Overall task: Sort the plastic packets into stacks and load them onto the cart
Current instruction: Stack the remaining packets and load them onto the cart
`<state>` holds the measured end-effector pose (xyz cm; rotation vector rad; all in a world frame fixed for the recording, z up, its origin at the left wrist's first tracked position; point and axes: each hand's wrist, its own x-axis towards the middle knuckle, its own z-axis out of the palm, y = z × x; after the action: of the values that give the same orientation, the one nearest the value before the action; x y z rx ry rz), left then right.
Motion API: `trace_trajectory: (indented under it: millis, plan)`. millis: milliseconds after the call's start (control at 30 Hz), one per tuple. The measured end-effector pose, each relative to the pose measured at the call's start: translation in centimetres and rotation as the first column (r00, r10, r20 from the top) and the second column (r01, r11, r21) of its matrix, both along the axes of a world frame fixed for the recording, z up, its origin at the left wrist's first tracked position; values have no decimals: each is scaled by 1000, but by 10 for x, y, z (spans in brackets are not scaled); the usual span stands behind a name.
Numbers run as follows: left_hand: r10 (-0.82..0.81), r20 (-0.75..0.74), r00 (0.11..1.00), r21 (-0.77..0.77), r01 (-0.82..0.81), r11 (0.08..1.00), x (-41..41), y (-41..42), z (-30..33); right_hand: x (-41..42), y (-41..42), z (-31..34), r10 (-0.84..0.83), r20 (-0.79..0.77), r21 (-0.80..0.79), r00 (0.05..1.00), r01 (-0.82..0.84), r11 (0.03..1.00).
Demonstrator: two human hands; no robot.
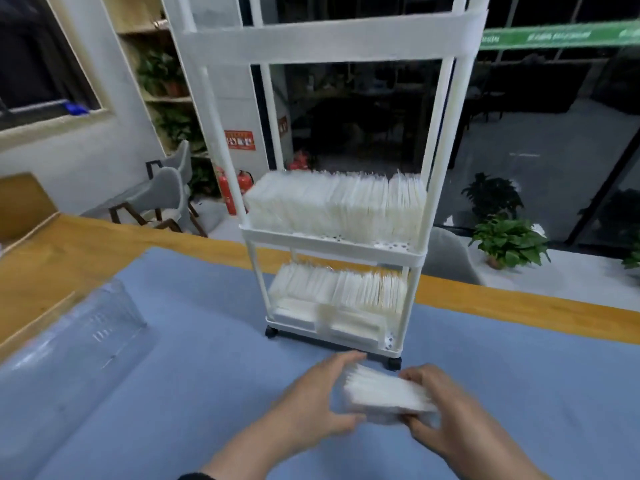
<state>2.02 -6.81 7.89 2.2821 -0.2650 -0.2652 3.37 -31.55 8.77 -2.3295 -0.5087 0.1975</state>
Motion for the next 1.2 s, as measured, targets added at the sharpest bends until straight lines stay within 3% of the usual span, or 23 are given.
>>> trace_trajectory:
  millis: [67, 200, 400, 567, 733, 1200]
  plan:
    - [40, 72, 997, 38, -43, 998, 1, 24, 54, 7, 25, 48, 64, 67, -19, 996, -63, 998]
    - [135, 153, 979, -27, -132, 991, 9, 70, 148, 27, 70, 139, 84, 151, 10, 985, -87, 996]
    - [150, 272, 950, 10, -159, 987, 64, 120, 226, 78, 126, 218, 14, 159, 77, 987, -27, 997]
    - [0, 414, 910, 272, -123, 954, 125, 142, 233, 124, 160, 225, -97, 112, 105, 989, 85, 991]
    - [-255, 534, 806, 527, -81, 846, 161, 139, 220, 145, 177, 211, -161, 96, 124, 982, 149, 981]
    - [-342, 521, 782, 571, -21, 821, 173, 150, 201, 155, 186, 189, -121, 91, 84, 988, 113, 990]
